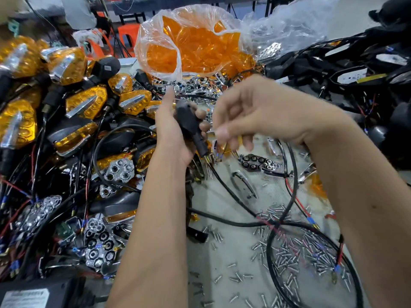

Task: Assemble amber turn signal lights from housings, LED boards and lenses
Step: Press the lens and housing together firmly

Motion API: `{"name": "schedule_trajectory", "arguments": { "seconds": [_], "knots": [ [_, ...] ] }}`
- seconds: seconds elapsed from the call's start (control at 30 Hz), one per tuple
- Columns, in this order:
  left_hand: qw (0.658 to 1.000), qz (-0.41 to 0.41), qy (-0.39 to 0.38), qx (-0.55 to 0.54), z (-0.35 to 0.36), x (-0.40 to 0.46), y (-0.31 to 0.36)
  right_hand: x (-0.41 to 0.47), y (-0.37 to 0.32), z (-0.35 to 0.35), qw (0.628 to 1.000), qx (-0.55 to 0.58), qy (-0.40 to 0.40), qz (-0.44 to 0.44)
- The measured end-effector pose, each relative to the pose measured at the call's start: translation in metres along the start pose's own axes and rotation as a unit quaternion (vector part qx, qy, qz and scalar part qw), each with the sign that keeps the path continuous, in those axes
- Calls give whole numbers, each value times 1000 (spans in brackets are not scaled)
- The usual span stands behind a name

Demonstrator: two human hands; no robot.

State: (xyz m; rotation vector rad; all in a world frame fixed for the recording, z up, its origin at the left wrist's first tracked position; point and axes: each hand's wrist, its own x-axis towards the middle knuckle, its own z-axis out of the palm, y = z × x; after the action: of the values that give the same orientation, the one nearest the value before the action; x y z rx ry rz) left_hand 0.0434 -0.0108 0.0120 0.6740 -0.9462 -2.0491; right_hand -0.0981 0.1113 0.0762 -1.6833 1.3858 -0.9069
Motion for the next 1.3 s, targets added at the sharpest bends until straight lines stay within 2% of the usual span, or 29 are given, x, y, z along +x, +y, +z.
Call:
{"name": "schedule_trajectory", "arguments": {
  "seconds": [0.1, 0.2, 0.33, 0.5, 0.57, 0.73, 0.97, 1.17, 1.3],
  "knots": [
    [998, 1, -56, 23, 2, -3, -2, 14, 10, -7, 982, 57, 168, -58],
    [994, 1, -94, 48, 4, -4, -3, 28, 23, -7, 970, 70, 221, -66],
    [992, 20, -91, 90, 6, -1, -7, 37, 36, -5, 974, 114, 188, -58],
    [984, 33, -119, 131, 5, 6, -12, 39, 46, -2, 969, 150, 187, -61],
    [984, 38, -107, 139, 5, 7, -14, 39, 51, 1, 970, 149, 182, -64],
    [984, 42, -60, 162, 3, 10, -15, 36, 62, 10, 962, 178, 197, -65],
    [977, 40, -76, 193, 6, 6, -17, 34, 65, 12, 955, 194, 216, -52],
    [968, 40, -36, 246, 6, 8, -18, 33, 62, 12, 953, 209, 218, -2],
    [966, 32, -72, 246, 9, 1, -17, 32, 60, 9, 942, 275, 184, 50]
  ]
}}
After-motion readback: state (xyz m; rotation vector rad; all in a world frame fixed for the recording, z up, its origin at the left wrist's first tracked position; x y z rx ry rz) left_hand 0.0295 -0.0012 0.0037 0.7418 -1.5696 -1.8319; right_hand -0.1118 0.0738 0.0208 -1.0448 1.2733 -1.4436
